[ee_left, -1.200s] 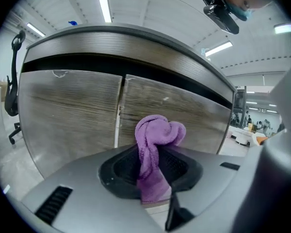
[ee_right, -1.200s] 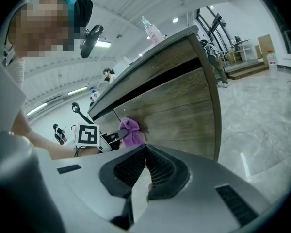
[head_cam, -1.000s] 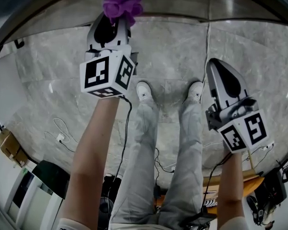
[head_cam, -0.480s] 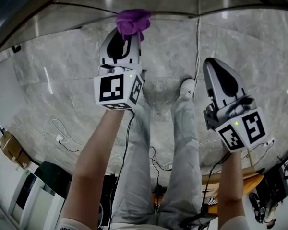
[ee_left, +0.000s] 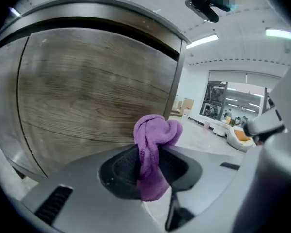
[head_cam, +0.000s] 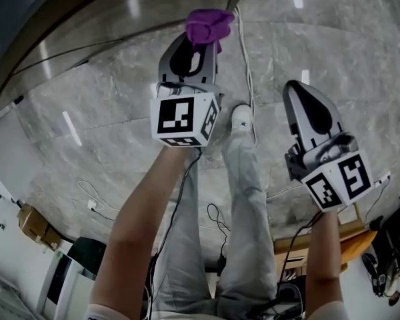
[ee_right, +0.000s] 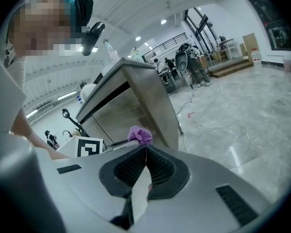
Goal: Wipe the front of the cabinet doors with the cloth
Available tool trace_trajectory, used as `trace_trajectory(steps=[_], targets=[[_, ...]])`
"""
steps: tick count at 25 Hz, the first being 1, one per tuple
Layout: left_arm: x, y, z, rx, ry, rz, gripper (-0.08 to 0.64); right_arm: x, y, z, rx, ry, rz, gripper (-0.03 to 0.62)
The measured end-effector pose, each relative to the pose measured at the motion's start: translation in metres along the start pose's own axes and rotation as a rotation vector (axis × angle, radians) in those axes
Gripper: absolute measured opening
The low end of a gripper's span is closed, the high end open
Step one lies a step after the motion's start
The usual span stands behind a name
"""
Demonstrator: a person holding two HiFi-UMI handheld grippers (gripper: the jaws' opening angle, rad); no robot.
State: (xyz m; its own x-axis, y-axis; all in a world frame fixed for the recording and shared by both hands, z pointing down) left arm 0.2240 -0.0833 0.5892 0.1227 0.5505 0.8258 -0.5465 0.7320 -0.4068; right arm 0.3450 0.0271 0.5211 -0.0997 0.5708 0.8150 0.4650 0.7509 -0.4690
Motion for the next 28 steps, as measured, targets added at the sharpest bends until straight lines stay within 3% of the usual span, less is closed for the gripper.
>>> trace_trajectory(steps=[5, 9, 13, 28], targets=[[0.011, -0.039, -0.027, 0.014, 0.002, 0.026, 0.101, 0.010, 0.018, -0.030, 0.023, -0.029, 0.001, 0.028], [0.012, -0.052, -0.021, -0.009, 0.017, 0.024, 0.101, 0.018, 0.023, -0.038, 0.040, -0.045, 0.001, 0.028], [0.010, -0.048, -0.009, -0.014, -0.016, 0.026, 0.101, 0.022, 0.017, -0.034, 0.050, -0.050, 0.001, 0.028], [-0.015, 0.018, 0.139, -0.130, -0.029, 0.032, 0.101, -0.002, -0.074, 0.054, -0.038, 0.006, 0.013, 0.028]])
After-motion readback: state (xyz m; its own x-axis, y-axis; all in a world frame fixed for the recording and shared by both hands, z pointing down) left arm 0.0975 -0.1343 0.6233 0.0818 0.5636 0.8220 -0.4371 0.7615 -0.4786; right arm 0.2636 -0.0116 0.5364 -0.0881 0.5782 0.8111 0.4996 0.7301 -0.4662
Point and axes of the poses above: the fingertips, and each gripper's own axes: y backward along the fingers, z to its left, x out of its underside, the point moved 1 cm from there along y, backward along the fingers, and after that the axes turned 11 degrees about y, right-handed, at the moved point
